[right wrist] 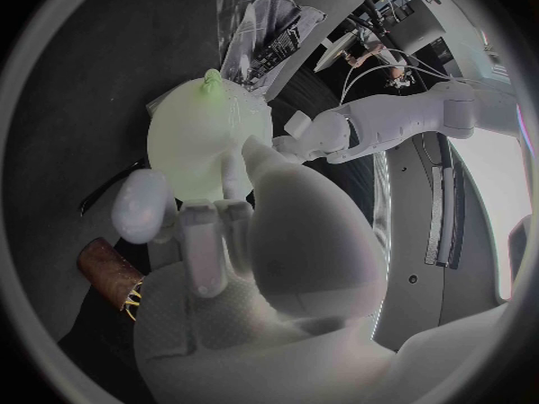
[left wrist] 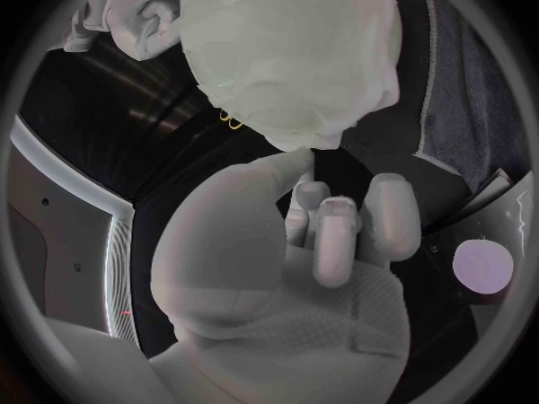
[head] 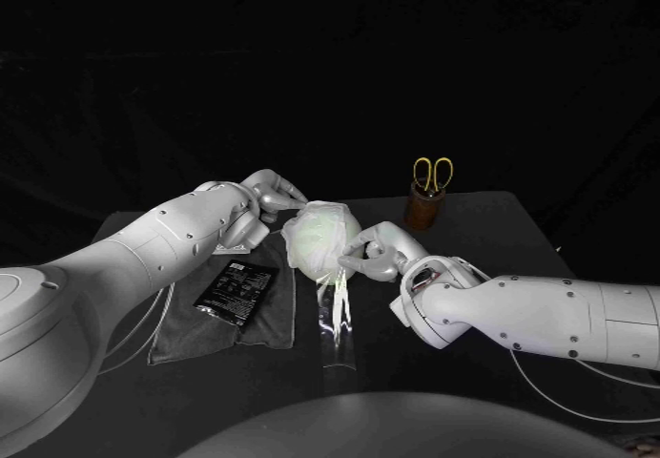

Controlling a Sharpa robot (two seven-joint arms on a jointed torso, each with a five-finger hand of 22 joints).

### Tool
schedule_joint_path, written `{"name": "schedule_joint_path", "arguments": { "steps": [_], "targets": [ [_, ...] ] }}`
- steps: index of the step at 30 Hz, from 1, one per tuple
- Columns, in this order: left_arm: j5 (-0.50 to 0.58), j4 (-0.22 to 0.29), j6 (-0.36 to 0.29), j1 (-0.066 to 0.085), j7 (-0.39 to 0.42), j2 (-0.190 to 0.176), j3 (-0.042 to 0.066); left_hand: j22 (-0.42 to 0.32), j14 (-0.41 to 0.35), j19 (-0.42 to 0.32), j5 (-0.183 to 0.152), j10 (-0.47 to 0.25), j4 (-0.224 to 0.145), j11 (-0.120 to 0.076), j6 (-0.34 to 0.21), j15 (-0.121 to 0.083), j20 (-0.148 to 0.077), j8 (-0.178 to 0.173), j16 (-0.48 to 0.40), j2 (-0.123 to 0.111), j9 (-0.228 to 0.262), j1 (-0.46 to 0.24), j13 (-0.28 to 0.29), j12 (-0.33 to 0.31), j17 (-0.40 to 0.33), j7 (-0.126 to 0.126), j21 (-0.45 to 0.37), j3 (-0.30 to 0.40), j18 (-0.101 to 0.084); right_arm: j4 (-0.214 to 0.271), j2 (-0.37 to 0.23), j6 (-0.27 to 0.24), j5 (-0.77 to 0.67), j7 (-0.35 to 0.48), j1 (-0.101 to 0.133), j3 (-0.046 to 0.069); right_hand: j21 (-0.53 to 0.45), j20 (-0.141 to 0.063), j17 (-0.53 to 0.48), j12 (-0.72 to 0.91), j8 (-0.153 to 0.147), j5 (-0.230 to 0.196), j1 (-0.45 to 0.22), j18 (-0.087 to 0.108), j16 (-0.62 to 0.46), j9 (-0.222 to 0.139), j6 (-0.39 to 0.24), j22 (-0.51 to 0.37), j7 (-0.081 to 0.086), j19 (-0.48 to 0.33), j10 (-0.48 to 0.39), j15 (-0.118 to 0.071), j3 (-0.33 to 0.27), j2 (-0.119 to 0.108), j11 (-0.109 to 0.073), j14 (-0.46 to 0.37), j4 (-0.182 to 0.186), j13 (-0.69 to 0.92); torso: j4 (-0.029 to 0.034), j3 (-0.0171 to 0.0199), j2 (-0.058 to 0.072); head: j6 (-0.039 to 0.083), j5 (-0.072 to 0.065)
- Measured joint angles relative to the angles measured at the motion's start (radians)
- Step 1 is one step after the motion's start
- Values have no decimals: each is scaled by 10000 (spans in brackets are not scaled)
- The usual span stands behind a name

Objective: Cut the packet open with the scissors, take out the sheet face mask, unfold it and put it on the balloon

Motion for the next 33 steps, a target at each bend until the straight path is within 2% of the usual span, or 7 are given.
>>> {"name": "schedule_joint_path", "arguments": {
  "steps": [7, 11, 17, 22, 25, 28, 33],
  "targets": [
    [3, -3, -146, 0, -143, 18, -1, 5, -7, 63, 0, -751, 12, 298, -1604, 247, 171, -983, -9, -199, -489, -196, -1058, -500, 0, 357, -1, 11, 0, -4, 6, 0, -7, -19, 0, -3, 0, 0, 7, -1, -42, 0, 0, 0, 20, 10, 11, 4, -11, 0, 0, 0, 0, 0, 0, 0, 0, -4, -1, 3, -1, 0, -8],
    [20, -1, -200, 0, -215, 19, -1, 5, 6, 40, 0, -1256, 20, 541, -3131, 487, 374, -1557, -10, -281, -1024, -278, -1653, -802, 0, 548, -1, -27, -1, -7, 6, -1, -12, -25, 0, -3, 0, 0, 6, -2, -43, 0, 0, 0, 20, 7, 14, 7, -14, 0, -1, 1, 0, 0, -1, -1, 0, -8, -2, 3, -1, 0, -9],
    [111, 51, -251, 0, -281, -42, -1, 4, -9, -178, -1, -2118, 140, 741, -5468, 746, 697, -2337, -16, -435, -1857, -432, -2363, -1280, 0, 305, -188, -452, 0, 0, -13, -15, -15, -12, 0, -3, 0, 0, 6, -17, -42, 0, 0, -1, 16, 2, 16, 1, -16, 0, -2, 1, 0, 0, -2, -1, 0, -7, -3, 2, -4, 0, -14],
    [359, 386, -326, 30, -262, -336, 1, -14, -10, -724, -1, -2375, 276, 814, -5319, 746, 748, -2344, -30, -383, -1818, -485, -2533, -1597, 0, 276, -649, -588, -1, 86, -146, -51, 115, 293, -4, -8, -32, 21, 1, -21, -109, 0, 4, -1, 13, -37, 9, -114, -9, -21, -3, 1, 95, 4, -3, -1, -78, -4, 4, 0, -5, 0, -9],
    [612, 760, -406, 85, -180, -626, 8, -651, -719, -1563, -1, -2666, 280, 952, -4434, 905, 811, -2064, -38, -298, -1486, -504, -2748, -1992, -214, 315, -1381, -584, 233, 197, -301, -72, 313, 693, -6, -11, -59, 31, -2, -31, -166, 0, 85, 0, 12, -55, -50, -161, 49, -41, -6, 1, 171, 84, -5, -1, -114, -2, 14, -1, -5, 0, -9],
    [993, 1287, -538, 164, -10, -1033, 33, -1490, -1736, -2543, -1, -2872, 333, 1025, -3662, 1022, 938, -1801, -250, -275, -1204, -480, -3058, -2457, -1418, 400, -2336, -531, 561, 396, -553, -140, 637, 1342, -3, -9, -115, 17, -2, 1, -266, 0, 119, -3, 9, -98, -83, -200, 78, -125, -8, 1, 220, 118, -8, -1, -163, -2, 24, 0, -6, 0, -15],
    [1534, 2306, -783, 269, 372, -1802, 102, -2473, -2892, -3629, -1, -2995, 363, 1078, -2966, 1048, 989, -1493, -579, -275, -947, -481, -3381, -2895, -2876, 528, -3460, -501, 811, 905, -1091, -270, 1197, 2451, 5, -2, -115, 17, -1, 1, -220, 0, 158, -2, 1, -68, -88, -204, 82, -125, -9, 1, 278, 157, -8, -1, -221, 1, 28, -1, -12, 0, -27]
  ]
}}
